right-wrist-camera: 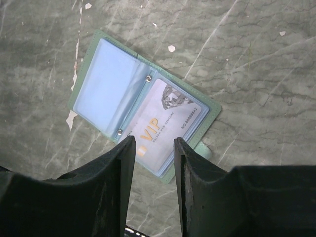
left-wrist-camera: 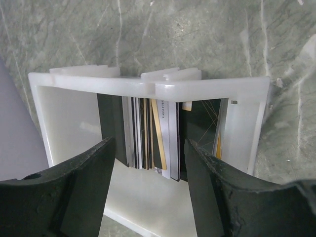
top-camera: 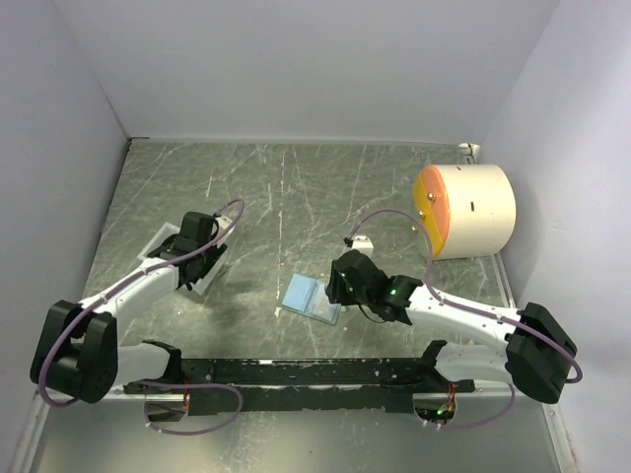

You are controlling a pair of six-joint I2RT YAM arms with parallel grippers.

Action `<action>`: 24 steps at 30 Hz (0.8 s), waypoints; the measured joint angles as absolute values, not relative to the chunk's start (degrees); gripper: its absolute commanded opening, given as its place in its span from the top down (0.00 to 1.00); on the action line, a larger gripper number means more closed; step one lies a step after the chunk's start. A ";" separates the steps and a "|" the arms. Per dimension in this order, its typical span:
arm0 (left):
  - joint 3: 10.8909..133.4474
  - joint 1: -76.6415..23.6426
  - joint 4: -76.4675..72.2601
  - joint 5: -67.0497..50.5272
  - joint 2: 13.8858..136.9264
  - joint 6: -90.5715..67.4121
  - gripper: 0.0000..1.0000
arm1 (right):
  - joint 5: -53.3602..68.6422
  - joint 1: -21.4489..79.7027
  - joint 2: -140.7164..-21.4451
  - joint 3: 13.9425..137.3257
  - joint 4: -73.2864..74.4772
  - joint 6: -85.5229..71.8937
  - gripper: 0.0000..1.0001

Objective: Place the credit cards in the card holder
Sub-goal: Pick up the credit card from the storage box.

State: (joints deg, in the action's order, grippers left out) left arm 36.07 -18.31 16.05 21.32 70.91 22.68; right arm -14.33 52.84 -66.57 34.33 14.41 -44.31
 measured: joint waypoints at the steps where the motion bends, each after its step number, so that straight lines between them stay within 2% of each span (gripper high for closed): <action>1: 36.05 -18.31 15.94 21.19 71.33 22.87 0.30 | -14.33 52.84 -66.54 34.33 14.41 -44.31 0.62; 18: 33.47 -18.17 9.02 25.19 76.25 29.10 0.36 | -14.35 52.84 -65.01 34.33 14.44 -44.34 0.62; 24: 33.12 -18.15 6.59 29.08 75.13 30.89 0.45 | -14.35 52.84 -64.49 34.28 14.46 -44.53 0.62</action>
State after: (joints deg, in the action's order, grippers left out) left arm 33.12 -18.15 6.59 29.08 75.13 30.89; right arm -14.35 52.84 -64.49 34.28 14.46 -44.53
